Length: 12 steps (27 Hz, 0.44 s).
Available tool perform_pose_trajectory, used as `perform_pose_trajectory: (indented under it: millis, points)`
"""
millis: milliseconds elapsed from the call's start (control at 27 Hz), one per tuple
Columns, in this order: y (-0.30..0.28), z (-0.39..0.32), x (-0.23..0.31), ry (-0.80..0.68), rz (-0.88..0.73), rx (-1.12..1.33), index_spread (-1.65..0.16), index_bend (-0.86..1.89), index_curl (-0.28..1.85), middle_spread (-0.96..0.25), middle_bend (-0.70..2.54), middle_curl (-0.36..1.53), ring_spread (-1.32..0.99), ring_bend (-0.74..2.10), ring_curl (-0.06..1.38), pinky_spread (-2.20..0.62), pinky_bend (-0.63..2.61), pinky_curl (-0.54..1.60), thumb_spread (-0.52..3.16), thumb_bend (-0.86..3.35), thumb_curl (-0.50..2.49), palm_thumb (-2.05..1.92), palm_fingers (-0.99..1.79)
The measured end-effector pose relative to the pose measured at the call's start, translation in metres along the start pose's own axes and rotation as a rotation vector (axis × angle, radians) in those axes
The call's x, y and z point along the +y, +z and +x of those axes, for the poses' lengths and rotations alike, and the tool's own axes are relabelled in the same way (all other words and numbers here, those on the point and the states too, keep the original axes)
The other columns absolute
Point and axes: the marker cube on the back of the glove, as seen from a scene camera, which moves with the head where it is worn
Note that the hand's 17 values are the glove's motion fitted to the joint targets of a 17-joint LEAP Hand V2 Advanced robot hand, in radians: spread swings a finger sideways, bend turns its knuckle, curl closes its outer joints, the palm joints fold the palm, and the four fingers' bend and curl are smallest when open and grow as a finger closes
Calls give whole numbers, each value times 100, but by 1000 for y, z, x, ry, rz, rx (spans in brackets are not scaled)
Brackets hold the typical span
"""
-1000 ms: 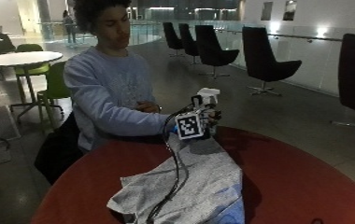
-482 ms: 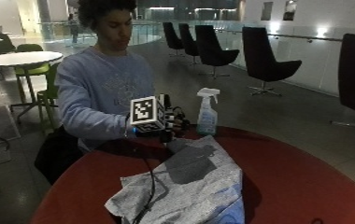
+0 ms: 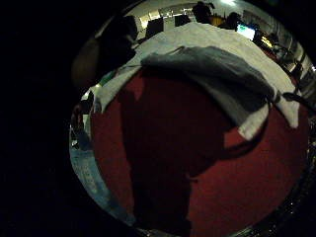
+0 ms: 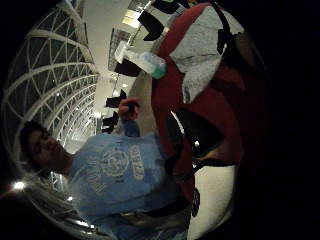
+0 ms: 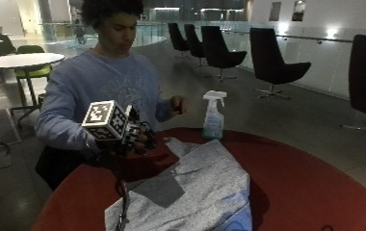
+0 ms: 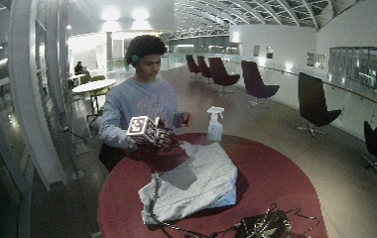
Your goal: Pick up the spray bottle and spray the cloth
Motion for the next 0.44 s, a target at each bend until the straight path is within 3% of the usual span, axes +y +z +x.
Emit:
perform_pose_trajectory:
  millis: [445]
  points:
    - [-10,15,22,15,-9,70,-27,25,46,-3,25,44,-1,24,34,21,13,18,112,-2,36,70,77]
